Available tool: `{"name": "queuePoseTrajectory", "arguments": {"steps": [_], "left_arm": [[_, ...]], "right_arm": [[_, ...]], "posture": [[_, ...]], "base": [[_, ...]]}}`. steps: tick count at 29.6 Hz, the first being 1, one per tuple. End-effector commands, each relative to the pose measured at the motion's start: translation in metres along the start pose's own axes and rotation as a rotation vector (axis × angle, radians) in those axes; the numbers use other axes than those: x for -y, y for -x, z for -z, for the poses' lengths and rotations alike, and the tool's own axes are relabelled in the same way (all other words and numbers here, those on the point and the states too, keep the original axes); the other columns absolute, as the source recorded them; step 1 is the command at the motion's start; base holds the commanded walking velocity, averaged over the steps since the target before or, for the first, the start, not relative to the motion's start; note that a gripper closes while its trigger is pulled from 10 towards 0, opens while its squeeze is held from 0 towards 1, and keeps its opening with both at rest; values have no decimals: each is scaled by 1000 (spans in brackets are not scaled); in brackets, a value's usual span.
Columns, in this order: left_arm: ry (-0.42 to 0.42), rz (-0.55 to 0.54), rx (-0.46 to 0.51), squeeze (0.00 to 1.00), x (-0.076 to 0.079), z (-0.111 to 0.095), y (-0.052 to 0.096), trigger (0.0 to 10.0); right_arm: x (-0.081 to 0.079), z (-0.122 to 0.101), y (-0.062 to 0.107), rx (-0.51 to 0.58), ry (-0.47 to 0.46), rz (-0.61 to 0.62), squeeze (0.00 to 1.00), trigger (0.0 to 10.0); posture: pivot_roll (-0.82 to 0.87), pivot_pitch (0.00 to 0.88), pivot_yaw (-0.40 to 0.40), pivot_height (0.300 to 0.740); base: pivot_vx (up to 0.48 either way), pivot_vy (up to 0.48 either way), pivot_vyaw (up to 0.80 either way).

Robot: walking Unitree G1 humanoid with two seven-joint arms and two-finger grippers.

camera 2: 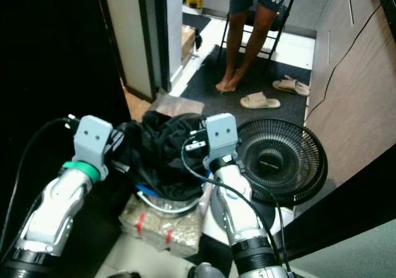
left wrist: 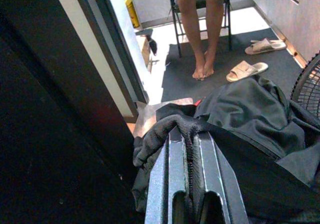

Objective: Clothes washing

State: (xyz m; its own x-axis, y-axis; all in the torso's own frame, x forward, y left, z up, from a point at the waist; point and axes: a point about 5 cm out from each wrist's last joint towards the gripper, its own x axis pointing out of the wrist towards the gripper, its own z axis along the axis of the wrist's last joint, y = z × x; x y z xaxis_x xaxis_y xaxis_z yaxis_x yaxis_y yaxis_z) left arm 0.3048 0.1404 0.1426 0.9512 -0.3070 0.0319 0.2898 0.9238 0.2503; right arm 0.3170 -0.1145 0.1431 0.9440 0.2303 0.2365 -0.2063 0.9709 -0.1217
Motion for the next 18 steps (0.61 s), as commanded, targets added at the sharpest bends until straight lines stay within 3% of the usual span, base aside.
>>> {"name": "queuePoseTrajectory", "arguments": {"steps": [1,4,6,9,18], "left_arm": [[2,5,-32,0,0,7,3,10000],[2,5,-32,0,0,7,3,10000],[7,-8,-58,0,-9,13,11,10000],[19,-26,-71,0,-12,16,12,10000],[22,-30,-72,0,-12,17,12,10000]], "right_arm": [[-1,3,3,-16,4,-1,0,10000],[-1,3,3,-16,4,-1,0,10000],[7,2,3,-16,15,18,0,10000],[13,1,4,-16,21,35,0,10000],[14,1,4,-16,22,38,0,10000]], "posture": [[-34,0,44,740],[-34,0,44,740],[-37,0,45,740],[-39,0,46,740],[-39,0,46,740]], "base": [[0,0,0],[0,0,0],[0,0,0],[0,0,0],[0,0,0]]}}
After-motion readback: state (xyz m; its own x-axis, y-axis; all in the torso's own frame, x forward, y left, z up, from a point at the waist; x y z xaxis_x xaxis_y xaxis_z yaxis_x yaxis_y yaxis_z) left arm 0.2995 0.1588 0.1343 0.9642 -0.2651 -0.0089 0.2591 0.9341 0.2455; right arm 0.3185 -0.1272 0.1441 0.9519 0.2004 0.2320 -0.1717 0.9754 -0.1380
